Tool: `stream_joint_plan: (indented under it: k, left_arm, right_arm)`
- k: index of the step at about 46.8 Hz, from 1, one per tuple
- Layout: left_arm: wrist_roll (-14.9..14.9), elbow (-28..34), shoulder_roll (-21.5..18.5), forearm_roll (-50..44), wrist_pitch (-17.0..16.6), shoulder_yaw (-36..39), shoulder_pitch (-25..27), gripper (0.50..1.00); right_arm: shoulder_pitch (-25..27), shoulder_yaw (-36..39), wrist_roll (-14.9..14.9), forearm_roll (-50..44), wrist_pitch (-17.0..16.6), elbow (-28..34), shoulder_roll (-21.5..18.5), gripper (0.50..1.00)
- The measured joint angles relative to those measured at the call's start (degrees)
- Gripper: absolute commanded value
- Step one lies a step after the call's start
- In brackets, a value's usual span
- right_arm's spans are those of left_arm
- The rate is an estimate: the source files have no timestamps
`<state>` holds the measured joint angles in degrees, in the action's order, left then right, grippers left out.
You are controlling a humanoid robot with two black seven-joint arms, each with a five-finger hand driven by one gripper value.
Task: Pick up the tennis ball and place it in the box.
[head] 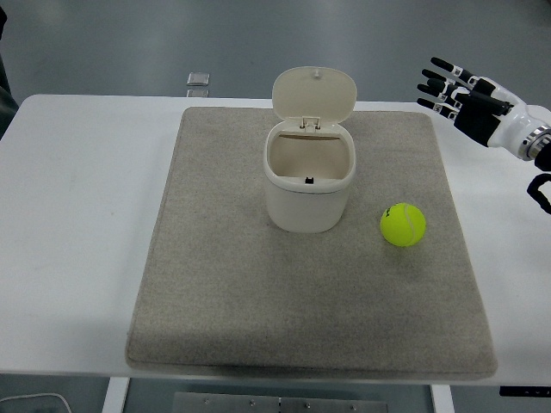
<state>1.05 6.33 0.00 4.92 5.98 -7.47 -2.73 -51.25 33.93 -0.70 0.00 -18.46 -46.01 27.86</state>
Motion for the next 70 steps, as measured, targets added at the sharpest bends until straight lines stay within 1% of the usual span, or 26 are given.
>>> stream_joint_plan:
  k: [25, 34, 52, 58, 61, 67, 70]
  left_arm:
    - [0.0, 0.0, 0.0, 0.0, 0.0, -0.3, 0.1, 0.992]
    - [0.0, 0.0, 0.0, 0.0, 0.0, -0.1, 0.1, 0.992]
    - [0.0, 0.1, 0.0, 0.0, 0.0, -0.1, 0.1, 0.992]
    - [0.0, 0.1, 0.0, 0.0, 0.0, -0.1, 0.1, 0.992]
    - [0.0, 0.1, 0.0, 0.0, 0.0, -0.1, 0.1, 0.992]
    - [0.0, 0.1, 0.0, 0.0, 0.0, -0.2, 0.1, 0.992]
    - [0.0, 0.1, 0.0, 0.0, 0.0, -0.2, 0.1, 0.992]
  right_arm:
    - [0.1, 0.0, -0.1, -0.1, 0.7, 0.2, -0.4, 0.911]
    - [0.1, -0.4, -0.5, -0.3, 0.9, 0.2, -0.4, 0.913]
    - [0.2, -0.7, -0.9, -0.4, 0.0, 0.3, 0.0, 0.911]
    - [0.3, -0.7, -0.9, -0.4, 0.0, 0.2, 0.8, 0.913]
    - [0.3, -0.7, -0.9, -0.9, -0.7, 0.2, 1.5, 0.913]
    - [0.4, -0.7, -0.9, -1.7, -3.9, 0.2, 3.7, 0.911]
    - [0.4, -0.8, -0.9, -2.8, -4.7, 0.2, 4.6, 0.911]
